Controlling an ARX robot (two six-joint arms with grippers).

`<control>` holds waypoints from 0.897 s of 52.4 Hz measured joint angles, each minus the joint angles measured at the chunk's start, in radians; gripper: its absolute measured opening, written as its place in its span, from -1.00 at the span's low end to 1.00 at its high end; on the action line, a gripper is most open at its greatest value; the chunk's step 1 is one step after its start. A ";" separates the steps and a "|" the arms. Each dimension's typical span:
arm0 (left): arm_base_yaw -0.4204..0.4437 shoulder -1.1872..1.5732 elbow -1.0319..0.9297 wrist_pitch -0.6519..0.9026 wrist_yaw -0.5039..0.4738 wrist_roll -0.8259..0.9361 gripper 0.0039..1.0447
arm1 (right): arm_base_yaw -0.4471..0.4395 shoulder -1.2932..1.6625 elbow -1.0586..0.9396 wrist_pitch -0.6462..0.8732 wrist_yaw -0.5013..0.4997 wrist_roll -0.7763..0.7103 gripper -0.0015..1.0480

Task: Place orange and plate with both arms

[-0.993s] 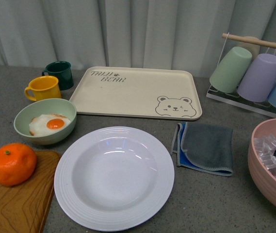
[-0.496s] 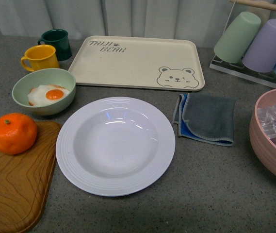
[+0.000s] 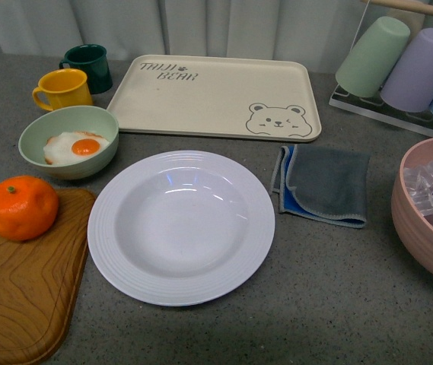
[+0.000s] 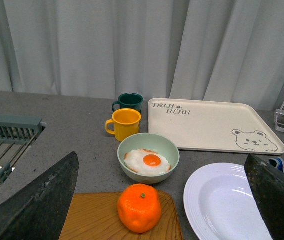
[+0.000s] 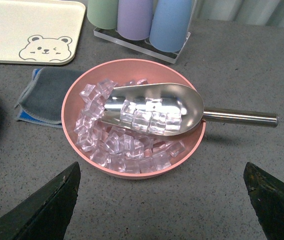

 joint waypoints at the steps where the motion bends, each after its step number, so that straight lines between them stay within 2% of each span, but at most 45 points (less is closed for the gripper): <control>1: 0.000 0.000 0.000 0.000 0.000 0.000 0.88 | 0.000 0.000 0.000 0.000 0.000 0.000 0.82; 47: 0.000 0.000 0.000 0.000 0.000 0.000 0.88 | 0.000 0.000 0.000 0.000 0.000 0.000 0.82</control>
